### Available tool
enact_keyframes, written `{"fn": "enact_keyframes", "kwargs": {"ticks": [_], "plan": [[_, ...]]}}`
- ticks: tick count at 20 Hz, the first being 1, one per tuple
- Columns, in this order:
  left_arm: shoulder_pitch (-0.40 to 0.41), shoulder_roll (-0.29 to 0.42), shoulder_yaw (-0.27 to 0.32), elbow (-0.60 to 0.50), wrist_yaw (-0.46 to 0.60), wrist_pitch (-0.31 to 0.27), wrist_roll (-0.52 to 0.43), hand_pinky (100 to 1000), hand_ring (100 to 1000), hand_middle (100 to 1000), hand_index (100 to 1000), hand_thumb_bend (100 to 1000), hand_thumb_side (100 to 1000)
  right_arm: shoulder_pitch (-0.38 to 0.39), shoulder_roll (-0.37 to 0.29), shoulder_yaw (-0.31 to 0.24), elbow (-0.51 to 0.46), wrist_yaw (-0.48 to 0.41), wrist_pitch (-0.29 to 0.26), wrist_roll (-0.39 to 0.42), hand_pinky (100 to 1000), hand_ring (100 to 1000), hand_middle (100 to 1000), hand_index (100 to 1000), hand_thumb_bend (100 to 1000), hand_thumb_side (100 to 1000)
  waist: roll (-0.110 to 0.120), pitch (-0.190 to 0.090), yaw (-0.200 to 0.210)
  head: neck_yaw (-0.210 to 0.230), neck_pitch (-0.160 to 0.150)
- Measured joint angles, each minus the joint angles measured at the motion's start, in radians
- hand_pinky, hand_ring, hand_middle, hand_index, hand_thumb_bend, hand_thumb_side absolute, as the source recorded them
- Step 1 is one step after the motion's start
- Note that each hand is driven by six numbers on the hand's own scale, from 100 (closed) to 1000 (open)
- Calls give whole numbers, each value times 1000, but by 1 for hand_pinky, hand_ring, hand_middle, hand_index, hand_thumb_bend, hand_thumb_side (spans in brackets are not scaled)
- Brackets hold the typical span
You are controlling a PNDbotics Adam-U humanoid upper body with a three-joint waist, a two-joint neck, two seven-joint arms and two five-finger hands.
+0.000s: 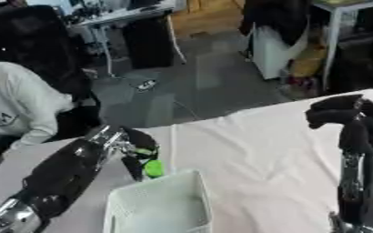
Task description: Pick up objects on the table and place them in the box.
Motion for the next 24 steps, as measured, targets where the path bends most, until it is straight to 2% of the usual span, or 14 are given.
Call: {"fn": "enact_keyframes", "kwargs": {"ticks": [11, 16, 24], "plan": [[5, 52, -1, -140, 145, 36, -10, 100, 100, 135, 378, 100, 721, 7, -2, -6, 4, 7, 3, -3, 392, 517, 544, 555, 100, 1000, 0, -13, 26, -8, -8], [19, 84, -19, -235, 258, 55, -36, 100, 100, 133, 380, 100, 713, 10, -11, -6, 5, 8, 3, -3, 393, 517, 544, 555, 100, 1000, 0, -20, 36, -13, -8], [74, 177, -70, -436, 471, 103, -103, 100, 100, 131, 383, 100, 707, 17, -16, -6, 10, 11, 2, -6, 392, 517, 544, 556, 100, 1000, 0, -22, 43, -27, -8]]}}
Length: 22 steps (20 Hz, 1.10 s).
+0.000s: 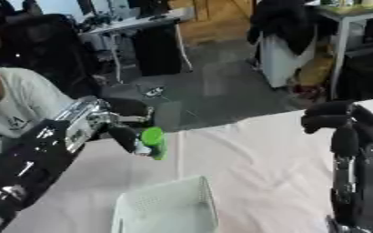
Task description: Pick up objects on the table and place them in the box.
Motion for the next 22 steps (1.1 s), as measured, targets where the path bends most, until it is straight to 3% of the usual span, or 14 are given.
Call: {"fn": "enact_keyframes", "kwargs": {"ticks": [14, 22], "plan": [[147, 143, -116, -357, 448, 175, -177, 100, 100, 119, 407, 100, 724, 0, -12, 0, 6, 6, 0, 0, 392, 519, 544, 557, 100, 1000, 0, -5, 6, -32, 0], [214, 199, -163, -521, 561, 270, -272, 100, 100, 121, 409, 100, 745, 0, -12, 0, 6, 6, 0, 0, 392, 520, 544, 557, 100, 1000, 0, -5, 6, -35, 0]]}}
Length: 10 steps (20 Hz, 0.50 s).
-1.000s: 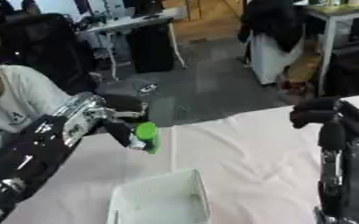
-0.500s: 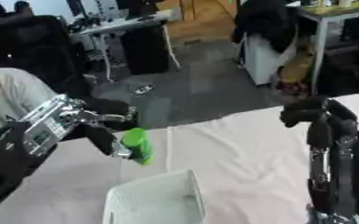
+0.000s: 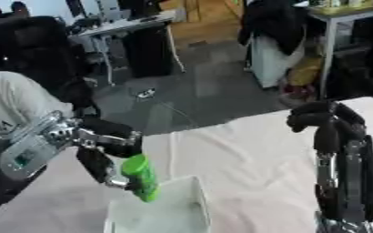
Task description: Pick up objects on the table and place them in the box.
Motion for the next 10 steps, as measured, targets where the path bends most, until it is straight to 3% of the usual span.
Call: {"fn": "enact_keyframes", "kwargs": {"ticks": [3, 4, 5, 6, 7, 8, 9, 10], "plan": [[15, 13, -15, -29, -5, 11, -11, 100, 100, 124, 415, 100, 761, 0, 0, 0, 0, 0, 0, 0, 392, 520, 544, 558, 100, 1000, 0, 0, 0, 0, 0], [18, 16, -21, -34, -11, 13, -13, 100, 100, 134, 415, 100, 922, 0, 0, 0, 0, 0, 0, 0, 392, 520, 544, 558, 100, 1000, 0, 0, 0, 0, 0], [20, 19, -27, -36, -21, 15, -15, 100, 100, 138, 421, 100, 789, 0, 0, 0, 0, 0, 0, 0, 392, 520, 544, 558, 100, 1000, 0, 0, 0, 0, 0], [23, 20, -34, -36, -34, 16, -16, 100, 100, 180, 437, 100, 805, 0, 0, 0, 0, 0, 0, 0, 392, 520, 544, 558, 100, 1000, 0, 0, 0, 0, 0], [26, 20, -42, -35, -48, 16, -16, 100, 166, 291, 489, 100, 814, 0, 0, 0, 0, 0, 0, 0, 392, 520, 544, 558, 100, 1000, 0, 0, 0, 0, 0], [27, 20, -48, -31, -65, 16, -16, 697, 646, 622, 722, 158, 1000, 0, 0, 0, 0, 0, 0, 0, 392, 520, 544, 558, 100, 1000, 0, 0, 0, 0, 0], [27, 20, -52, -30, -82, 14, -14, 1000, 996, 949, 946, 344, 1000, 0, 0, 0, 0, 0, 0, 0, 392, 520, 544, 558, 100, 1000, 0, 0, 0, 0, 0], [27, 21, -57, -29, -110, 11, -11, 1000, 1000, 1000, 1000, 533, 1000, 0, 0, 0, 0, 0, 0, 0, 392, 520, 544, 558, 100, 1000, 0, 0, 0, 0, 0]]}}
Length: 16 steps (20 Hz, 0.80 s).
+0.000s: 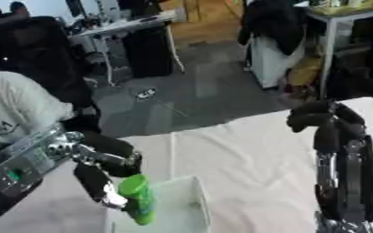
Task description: Pick up objects on the table and place them in the box.
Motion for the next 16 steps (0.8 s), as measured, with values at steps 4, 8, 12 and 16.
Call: {"fn": "enact_keyframes", "kwargs": {"ticks": [4, 8, 12, 16], "plan": [[0, 5, -6, 7, -143, -22, 22, 1000, 1000, 1000, 1000, 683, 1000, 0, 0, 0, 0, 0, 0, 0, 392, 520, 543, 558, 100, 1000, 0, 0, 0, 0, 0], [0, 5, 3, 17, -208, -36, 36, 1000, 1000, 1000, 1000, 702, 1000, 0, 0, 0, 0, 0, 0, 0, 392, 520, 543, 558, 100, 1000, 0, 0, 0, 0, 0], [1, -2, 77, -19, -180, -65, 65, 1000, 1000, 1000, 1000, 308, 1000, 0, 0, 0, 0, 0, 0, 0, 392, 521, 544, 558, 100, 1000, -2, 0, 10, 0, -16], [59, -16, 193, -85, -103, -103, 282, 939, 920, 966, 1000, 253, 1000, 0, -1, -5, 1, 0, 0, 0, 393, 521, 544, 558, 100, 1000, -4, 0, 14, 5, -63]]}}
